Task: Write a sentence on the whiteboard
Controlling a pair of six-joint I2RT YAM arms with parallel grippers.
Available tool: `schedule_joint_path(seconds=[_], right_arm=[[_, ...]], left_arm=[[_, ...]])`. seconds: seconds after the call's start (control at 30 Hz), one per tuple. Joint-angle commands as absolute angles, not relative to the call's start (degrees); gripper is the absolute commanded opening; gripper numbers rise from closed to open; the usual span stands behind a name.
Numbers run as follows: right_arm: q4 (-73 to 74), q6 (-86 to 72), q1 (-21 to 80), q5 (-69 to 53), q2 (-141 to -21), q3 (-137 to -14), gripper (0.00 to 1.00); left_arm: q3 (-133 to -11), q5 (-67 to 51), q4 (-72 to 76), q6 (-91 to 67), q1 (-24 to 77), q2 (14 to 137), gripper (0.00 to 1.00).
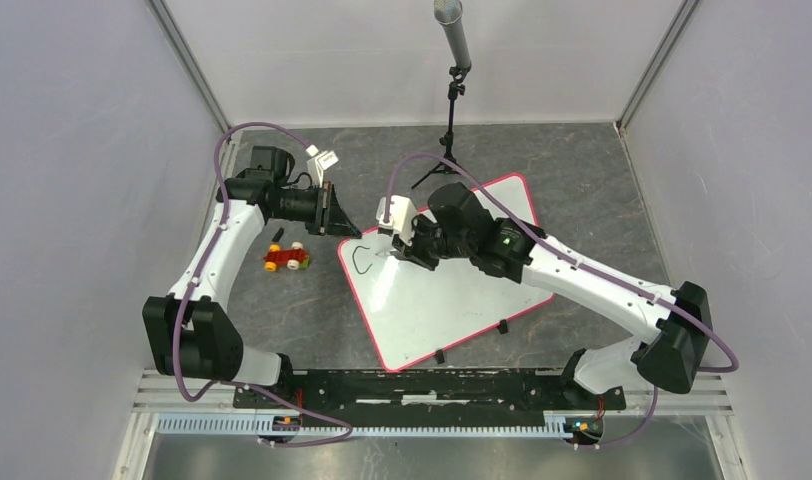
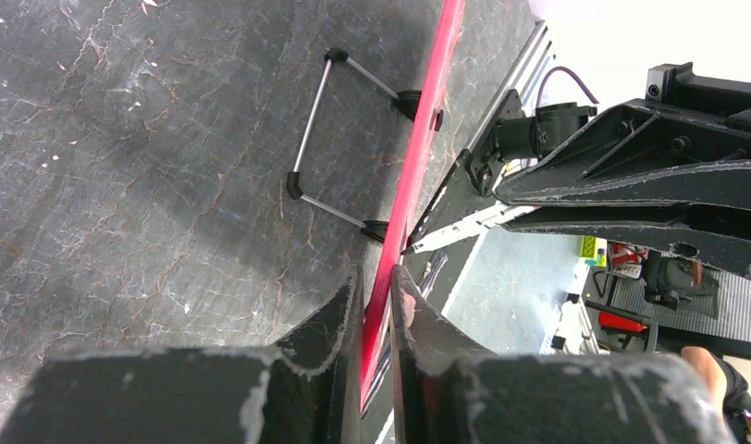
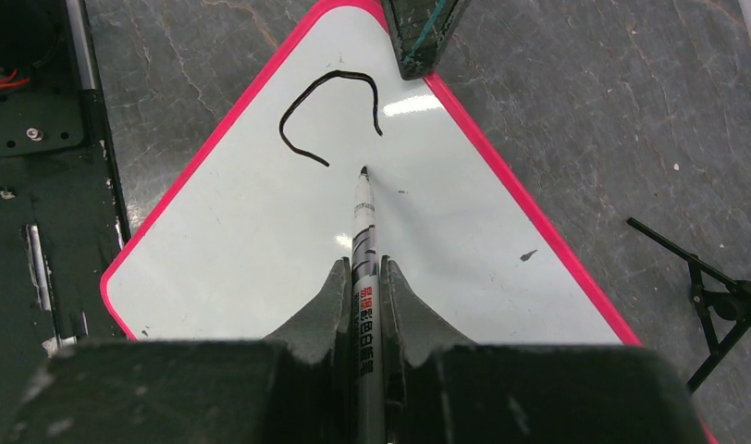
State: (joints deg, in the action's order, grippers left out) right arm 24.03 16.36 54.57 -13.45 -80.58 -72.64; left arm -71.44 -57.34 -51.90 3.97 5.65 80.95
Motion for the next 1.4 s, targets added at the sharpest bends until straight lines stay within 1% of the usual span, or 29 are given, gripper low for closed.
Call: schedule_joint_path(seconds=[0.0, 0.3, 0.67, 0.97, 1.37], right_arm=[[21.9, 16.5, 54.3, -12.6, -81.1, -75.2, 0.00], [22.7, 16.6, 54.3, -15.3, -81.5, -72.9, 0.00], [24.8, 18.9, 54.4, -14.0, -78.7, -69.7, 0.00], [24.8, 19.1, 51.7, -11.8, -78.5, -72.2, 0.00], [23.4, 17.3, 51.8, -15.3, -81.5, -75.2, 0.00]], left_arm=[[-73.2, -57.2, -52.3, 7.2, 6.4, 80.3, 0.02], [-73.2, -57.1, -52.3, 7.2, 6.4, 80.3, 0.02], [-73.2, -57.2, -52.3, 7.2, 6.5, 80.6, 0.02], [-73.2, -57.1, -52.3, 7.1, 6.5, 80.7, 0.02], [-73.3, -56.8, -52.3, 7.1, 6.7, 80.5, 0.02]])
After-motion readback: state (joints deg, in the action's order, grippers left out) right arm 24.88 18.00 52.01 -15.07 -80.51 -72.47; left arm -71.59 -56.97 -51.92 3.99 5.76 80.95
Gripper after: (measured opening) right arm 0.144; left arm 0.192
